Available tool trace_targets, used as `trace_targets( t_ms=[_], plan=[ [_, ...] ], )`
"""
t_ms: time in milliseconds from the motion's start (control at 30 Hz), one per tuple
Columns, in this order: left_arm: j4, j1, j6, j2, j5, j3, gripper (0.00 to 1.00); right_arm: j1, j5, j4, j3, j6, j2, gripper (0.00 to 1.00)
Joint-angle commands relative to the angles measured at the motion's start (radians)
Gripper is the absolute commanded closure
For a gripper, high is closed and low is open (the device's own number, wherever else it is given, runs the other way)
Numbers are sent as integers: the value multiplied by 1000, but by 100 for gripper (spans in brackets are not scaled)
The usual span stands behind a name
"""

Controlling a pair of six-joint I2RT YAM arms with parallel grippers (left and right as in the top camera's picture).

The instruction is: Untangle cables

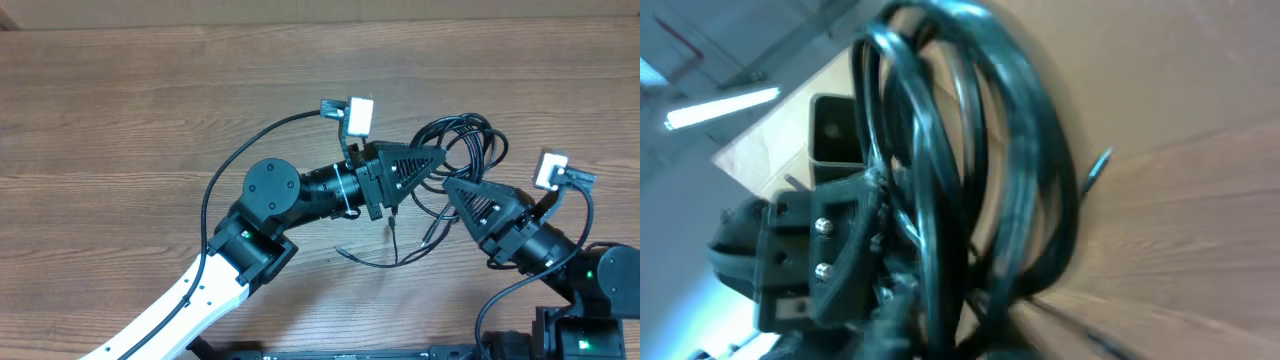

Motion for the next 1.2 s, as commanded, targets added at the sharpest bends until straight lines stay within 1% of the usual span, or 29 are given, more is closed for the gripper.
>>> trace_targets(
  t_ms=[0, 33, 67, 133, 200, 300, 400, 467, 533, 633, 800, 1033, 1167],
  plan=[
    [16, 25, 110, -5, 53, 10, 96, -1, -22, -3, 18, -51, -5, 57],
    [16, 40, 124, -5, 68, 10, 96, -1, -27, -4, 18, -66, -5, 52],
    [18, 60, 137, -5, 91, 10, 96, -1, -32, -7, 18, -83, -5, 44],
    [19, 107, 151, -5, 149, 10, 96, -1, -35, -18, 18, -107, -5, 35],
    [19, 164, 154, -5, 227, 10, 96, -1, -35, -41, 18, -152, -5, 28],
    [19, 250, 157, -5, 371, 10, 96, -1, -31, -84, 18, -253, -5, 21],
    [19, 323, 157, -5, 530, 10, 95, -1, -31, -92, 18, -325, -5, 21],
    [19, 348, 157, -5, 624, 10, 96, -1, -31, -90, 18, -380, -5, 24],
    [18, 354, 157, -5, 688, 10, 96, -1, -31, -84, 18, -416, -5, 27],
    [18, 344, 157, -5, 750, 10, 96, -1, -31, -76, 18, -420, -5, 32],
    [16, 304, 158, -5, 758, 10, 96, -1, 7, -73, 18, -419, -5, 38],
    [19, 296, 158, -5, 765, 10, 96, -1, 186, -151, 18, -419, -5, 38],
    [19, 286, 159, -5, 771, 10, 96, -1, 240, -199, 18, -419, -5, 38]
  ],
)
